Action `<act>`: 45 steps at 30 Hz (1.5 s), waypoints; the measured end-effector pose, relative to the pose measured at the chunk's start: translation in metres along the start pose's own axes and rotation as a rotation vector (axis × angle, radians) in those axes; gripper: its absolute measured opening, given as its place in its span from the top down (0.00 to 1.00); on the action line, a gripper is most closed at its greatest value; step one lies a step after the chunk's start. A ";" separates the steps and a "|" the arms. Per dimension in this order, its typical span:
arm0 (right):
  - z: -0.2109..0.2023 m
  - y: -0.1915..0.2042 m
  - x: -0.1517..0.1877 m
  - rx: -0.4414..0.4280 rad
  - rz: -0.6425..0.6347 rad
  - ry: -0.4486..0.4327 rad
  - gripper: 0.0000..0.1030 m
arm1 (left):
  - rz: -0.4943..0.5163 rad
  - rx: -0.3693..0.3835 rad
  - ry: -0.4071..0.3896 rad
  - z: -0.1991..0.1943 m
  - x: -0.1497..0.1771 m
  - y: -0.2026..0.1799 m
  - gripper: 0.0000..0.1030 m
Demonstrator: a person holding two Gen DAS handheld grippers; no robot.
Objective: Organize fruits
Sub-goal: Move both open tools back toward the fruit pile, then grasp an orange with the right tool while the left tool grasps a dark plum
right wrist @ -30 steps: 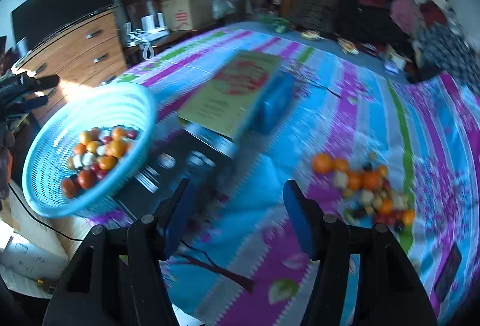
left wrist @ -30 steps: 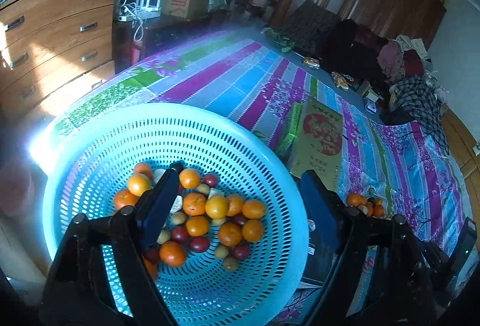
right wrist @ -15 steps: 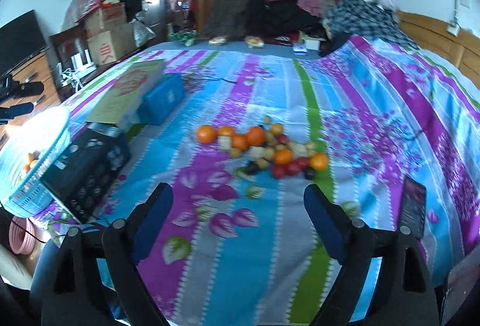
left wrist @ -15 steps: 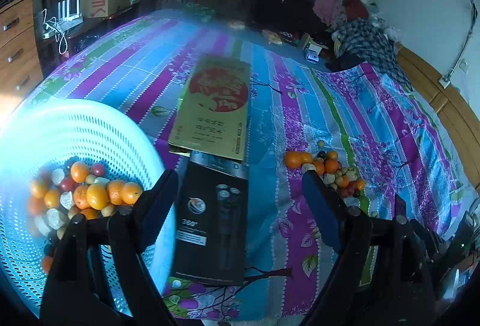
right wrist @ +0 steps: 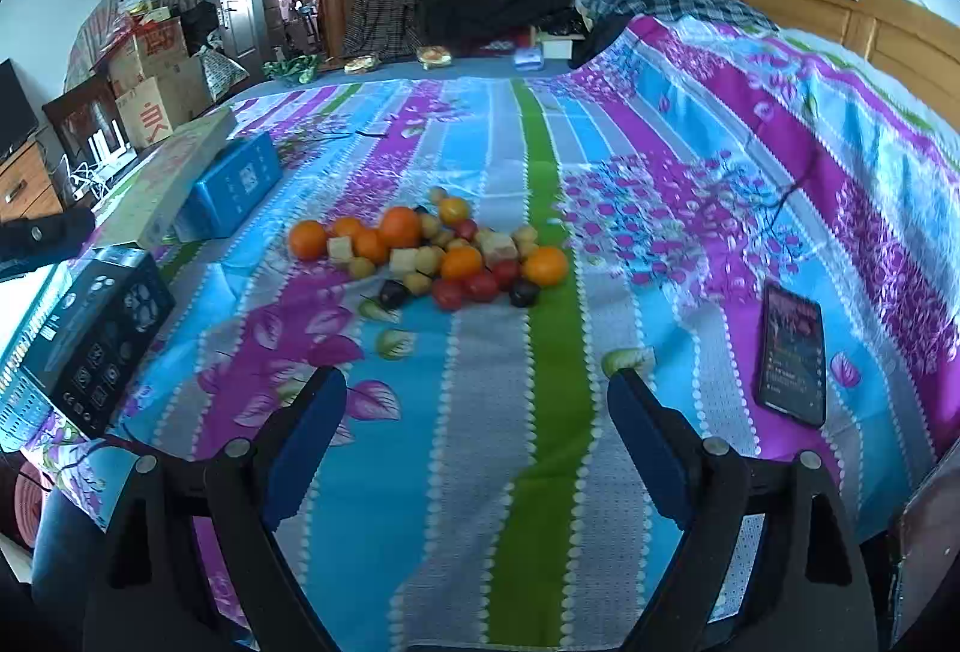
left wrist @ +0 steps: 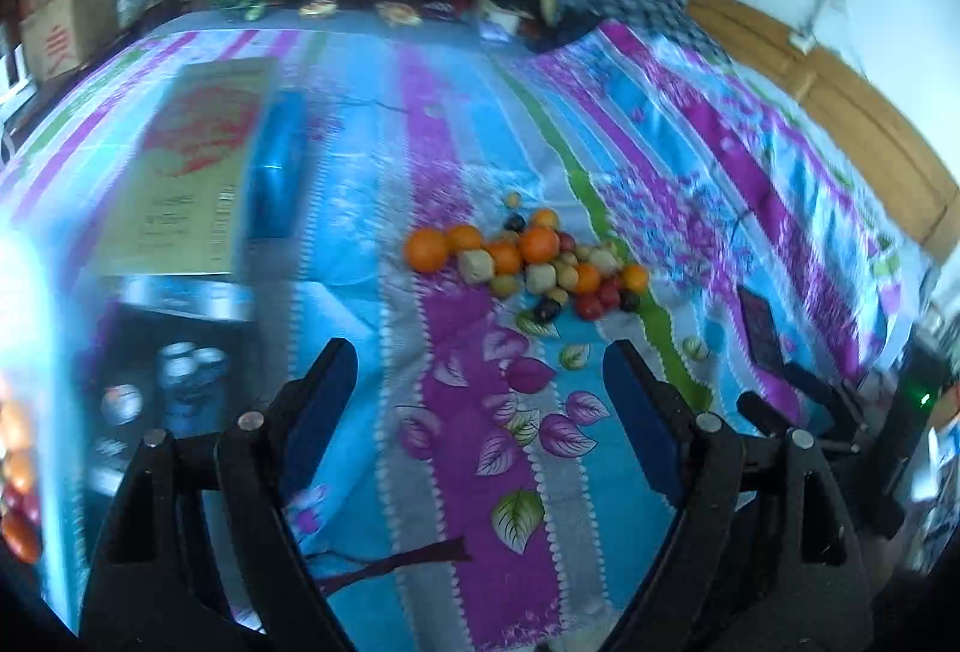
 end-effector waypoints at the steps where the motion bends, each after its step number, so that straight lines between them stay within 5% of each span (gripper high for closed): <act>1: 0.004 -0.004 0.004 0.001 0.000 0.004 0.12 | 0.013 0.003 0.013 0.009 0.004 -0.004 0.19; 6: 0.033 -0.015 0.021 -0.046 0.008 0.062 0.32 | 0.079 0.037 0.152 0.070 0.035 -0.025 0.35; 9: 0.048 -0.020 0.030 -0.066 0.025 0.086 0.34 | 0.077 0.048 0.224 0.106 0.048 -0.028 0.49; 22: 0.090 -0.042 0.042 -0.116 0.090 0.139 0.34 | 0.115 0.104 0.208 0.190 0.027 -0.058 0.49; 28: 0.108 -0.049 0.019 -0.150 0.096 0.118 0.37 | 0.130 0.095 0.197 0.200 0.028 -0.058 0.50; 30: 0.117 -0.051 0.011 -0.166 0.103 0.116 0.42 | 0.131 0.089 0.202 0.202 0.028 -0.059 0.74; 34: 0.138 -0.066 -0.006 -0.180 0.151 0.113 0.43 | 0.121 0.115 0.190 0.191 0.028 -0.060 0.74; 45: 0.222 -0.101 -0.030 -0.323 0.549 0.235 0.45 | 0.105 0.168 0.187 0.180 0.028 -0.071 0.74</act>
Point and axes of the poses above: each gripper's, at about its wrist camera, not at the fingertips, and z roughly the way its jaws point, y to its left, x to its underside, the point moved 7 cm from there along z, roughly the way its jaws point, and after that the axes turned 13 degrees about -z, right-handed, at the moved point
